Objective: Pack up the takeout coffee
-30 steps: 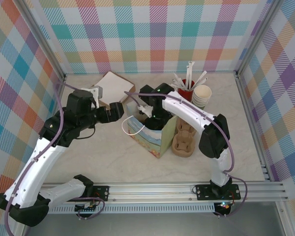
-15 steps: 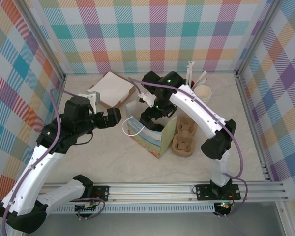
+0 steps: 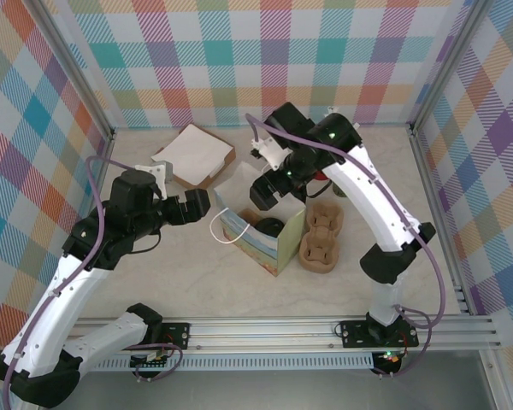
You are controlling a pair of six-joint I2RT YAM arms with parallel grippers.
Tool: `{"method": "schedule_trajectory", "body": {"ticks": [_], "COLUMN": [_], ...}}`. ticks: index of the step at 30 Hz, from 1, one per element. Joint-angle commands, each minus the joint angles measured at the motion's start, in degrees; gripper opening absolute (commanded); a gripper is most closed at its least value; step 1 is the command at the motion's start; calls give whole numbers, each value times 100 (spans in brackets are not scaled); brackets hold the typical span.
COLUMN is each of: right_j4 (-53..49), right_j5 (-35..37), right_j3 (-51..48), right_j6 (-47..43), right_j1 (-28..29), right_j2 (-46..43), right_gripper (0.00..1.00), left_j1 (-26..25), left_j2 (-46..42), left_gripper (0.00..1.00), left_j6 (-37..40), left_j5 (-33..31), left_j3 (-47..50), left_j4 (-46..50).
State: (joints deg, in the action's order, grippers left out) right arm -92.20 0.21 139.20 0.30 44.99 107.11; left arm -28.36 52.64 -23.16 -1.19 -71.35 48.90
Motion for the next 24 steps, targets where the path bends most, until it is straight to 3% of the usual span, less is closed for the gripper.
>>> {"method": "schedule_trajectory", "body": {"ticks": [1,8,14,24], "right_j4": [-92,331,746,1921], "right_j5": [155,314,353,574], "right_j3": [162,-180,-742,-2228], "right_j6": [236,445,386,199], "right_j1": [-90,-726,-1381,-2309], "right_j2": [-370,-822,-1138,-1806], "right_gripper": [94,94,87,85], "left_j1": [59,65,65,66], "left_j2": [-79,-148,-187,-392], "left_gripper": [100,100,100,100], "left_j6": [-56,13,22,115], "left_j5": [-96,-301,-357,-608], "left_j3": [73,-42,-72,-69], "left_j4": [-224,-35,-21,99]}}
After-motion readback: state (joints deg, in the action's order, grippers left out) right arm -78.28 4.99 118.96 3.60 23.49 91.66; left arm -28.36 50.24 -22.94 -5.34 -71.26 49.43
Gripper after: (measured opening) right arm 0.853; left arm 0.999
